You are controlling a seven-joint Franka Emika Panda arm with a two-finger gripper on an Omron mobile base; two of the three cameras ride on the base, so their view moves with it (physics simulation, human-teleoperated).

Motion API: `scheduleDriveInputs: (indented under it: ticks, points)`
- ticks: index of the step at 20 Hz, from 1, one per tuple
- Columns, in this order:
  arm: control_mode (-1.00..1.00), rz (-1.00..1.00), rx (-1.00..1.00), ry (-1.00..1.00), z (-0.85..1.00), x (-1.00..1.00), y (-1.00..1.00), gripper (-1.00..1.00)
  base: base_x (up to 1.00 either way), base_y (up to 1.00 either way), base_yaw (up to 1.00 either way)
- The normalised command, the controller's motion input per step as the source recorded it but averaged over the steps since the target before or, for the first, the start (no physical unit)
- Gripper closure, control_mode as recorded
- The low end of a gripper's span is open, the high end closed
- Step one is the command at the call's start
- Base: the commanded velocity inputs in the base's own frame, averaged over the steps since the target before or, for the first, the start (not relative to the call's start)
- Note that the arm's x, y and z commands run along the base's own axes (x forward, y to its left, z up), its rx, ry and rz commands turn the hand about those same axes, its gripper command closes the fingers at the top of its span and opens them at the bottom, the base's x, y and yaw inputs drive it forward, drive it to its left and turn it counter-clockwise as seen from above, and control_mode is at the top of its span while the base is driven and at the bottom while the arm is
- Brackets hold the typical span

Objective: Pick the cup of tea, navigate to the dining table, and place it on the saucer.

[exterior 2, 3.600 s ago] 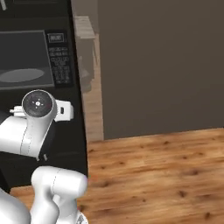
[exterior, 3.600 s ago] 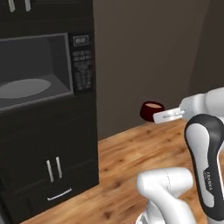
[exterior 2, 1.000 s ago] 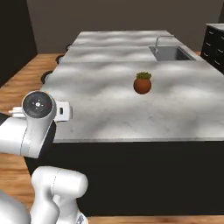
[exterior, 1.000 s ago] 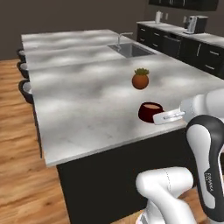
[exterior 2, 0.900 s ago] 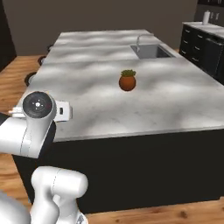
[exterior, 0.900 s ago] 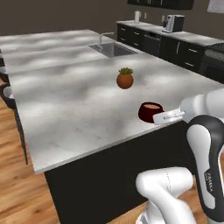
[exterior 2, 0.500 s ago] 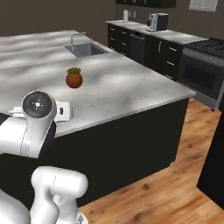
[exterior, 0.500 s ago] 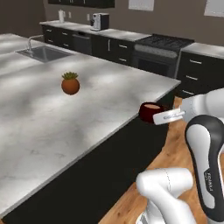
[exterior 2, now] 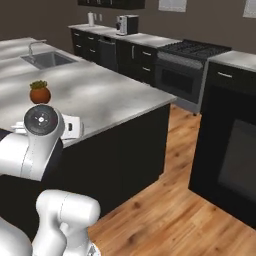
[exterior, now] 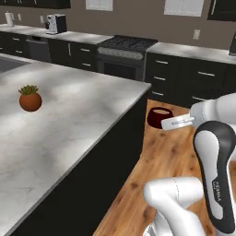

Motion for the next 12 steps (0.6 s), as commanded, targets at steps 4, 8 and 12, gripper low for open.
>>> scheduleDriveInputs:
  ticks: [4, 8, 12]
  points:
    - [1.0, 0.0, 0.0, 0.0, 0.0, 0.0, 0.0, 1.0, 0.31, -0.4, 0.05]
    - [1.0, 0.0, 0.0, 0.0, 0.0, 0.0, 0.0, 1.0, 0.5, -0.34, 0.16]
    - [1.0, 0.0, 0.0, 0.0, 0.0, 0.0, 0.0, 1.0, -1.0, 0.3, 0.48]
